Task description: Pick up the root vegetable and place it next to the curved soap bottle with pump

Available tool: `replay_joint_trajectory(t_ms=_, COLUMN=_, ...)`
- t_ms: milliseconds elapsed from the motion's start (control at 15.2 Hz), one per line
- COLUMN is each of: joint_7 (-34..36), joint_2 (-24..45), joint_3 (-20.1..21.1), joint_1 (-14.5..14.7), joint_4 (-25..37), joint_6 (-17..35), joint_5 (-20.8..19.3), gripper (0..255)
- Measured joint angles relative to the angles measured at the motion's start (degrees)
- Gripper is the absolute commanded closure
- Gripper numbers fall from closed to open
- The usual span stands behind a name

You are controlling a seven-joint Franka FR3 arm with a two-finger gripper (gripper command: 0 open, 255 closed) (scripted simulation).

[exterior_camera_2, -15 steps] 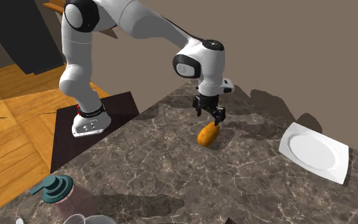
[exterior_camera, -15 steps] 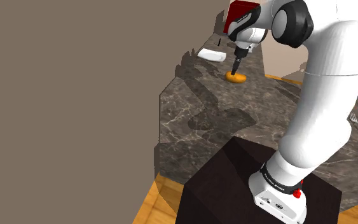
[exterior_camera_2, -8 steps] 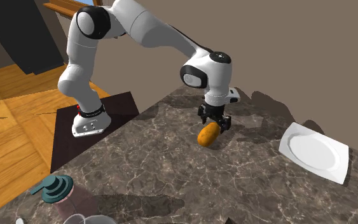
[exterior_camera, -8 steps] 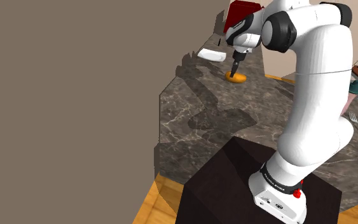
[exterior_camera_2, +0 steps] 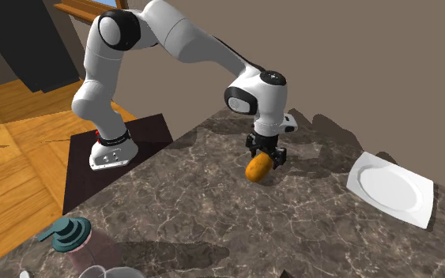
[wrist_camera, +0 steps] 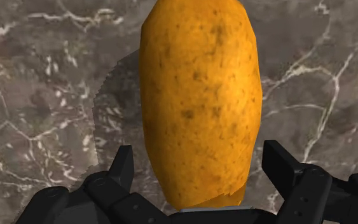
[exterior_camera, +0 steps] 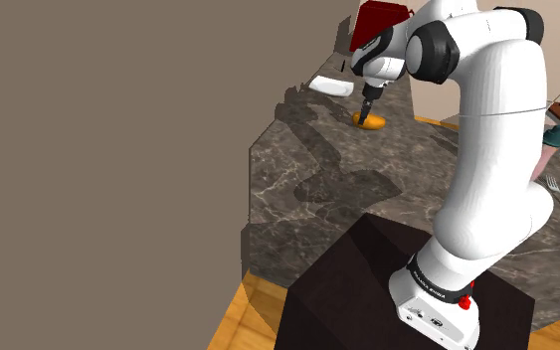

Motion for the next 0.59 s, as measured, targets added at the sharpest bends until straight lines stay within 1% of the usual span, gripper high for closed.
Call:
replay_joint_trajectory(t_ms=66, joint_7=0.0, joint_2=0.0, joint_3=0.0, joint_1=0.0, joint_4=0.0, joint_6=0.0, joint_5=0.0, gripper=0)
replay_joint_trajectory(t_ms=132, joint_7=0.0, joint_2=0.0, joint_3=0.0, joint_1=0.0, joint_4=0.0, joint_6=0.0, joint_5=0.0, gripper=255)
replay_joint_trajectory(t_ms=594, joint_7=0.0, joint_2=0.0, joint_3=0.0, joint_1=0.0, joint_4=0.0, joint_6=0.0, joint_5=0.0, gripper=255)
